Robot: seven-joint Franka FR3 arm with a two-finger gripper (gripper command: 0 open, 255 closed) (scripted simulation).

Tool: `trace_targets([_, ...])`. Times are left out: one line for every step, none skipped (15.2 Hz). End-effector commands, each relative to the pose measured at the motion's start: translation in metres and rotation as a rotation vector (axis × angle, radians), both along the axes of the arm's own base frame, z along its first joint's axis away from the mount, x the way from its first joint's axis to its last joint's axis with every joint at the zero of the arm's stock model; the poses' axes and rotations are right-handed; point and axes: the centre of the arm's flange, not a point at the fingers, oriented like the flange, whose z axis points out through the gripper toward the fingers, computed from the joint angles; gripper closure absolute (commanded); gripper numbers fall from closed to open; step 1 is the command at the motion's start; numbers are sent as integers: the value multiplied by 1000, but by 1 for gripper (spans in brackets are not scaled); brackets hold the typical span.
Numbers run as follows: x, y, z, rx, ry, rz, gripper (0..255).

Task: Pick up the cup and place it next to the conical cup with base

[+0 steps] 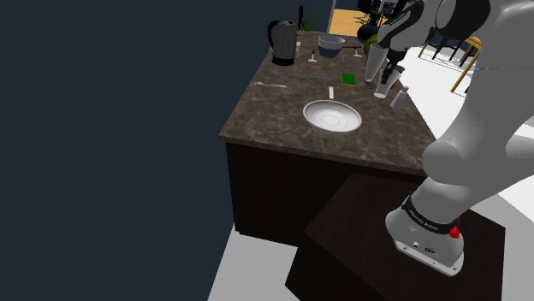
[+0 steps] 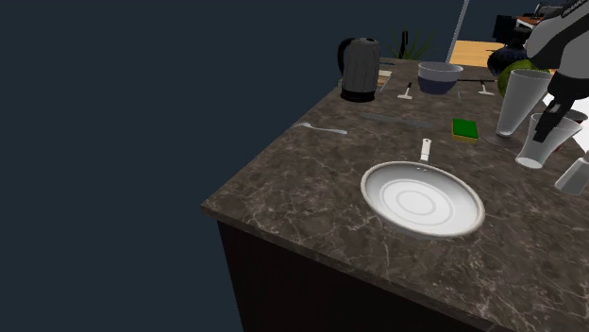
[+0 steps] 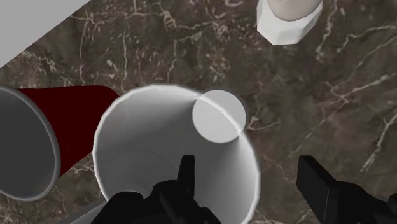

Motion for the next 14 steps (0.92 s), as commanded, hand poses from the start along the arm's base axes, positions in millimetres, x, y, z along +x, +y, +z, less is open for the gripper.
trace_targets([0, 0, 0, 0, 0, 0, 0])
trace_targets([0, 0, 0, 0, 0, 0, 0])
trace_targets([0, 0, 0, 0, 0, 0, 0])
trace_targets([0, 0, 0, 0, 0, 0, 0])
trace_targets([0, 3, 13, 0, 0, 0, 0])
trace_targets([-1, 7, 26, 0, 0, 0, 0])
trace_targets([-1, 10, 38, 0, 0, 0, 0])
trace_targets([-1, 13, 48, 0, 0, 0, 0])
trace_targets([-1, 13, 48, 0, 0, 0, 0])
trace_targets([-1, 13, 48, 0, 0, 0, 0])
trace_targets([-1, 13, 48, 0, 0, 0, 0])
trace_targets([-1, 13, 48, 0, 0, 0, 0])
trace_targets([-1, 13, 48, 0, 0, 0, 0])
trace_targets([-1, 13, 48, 0, 0, 0, 0])
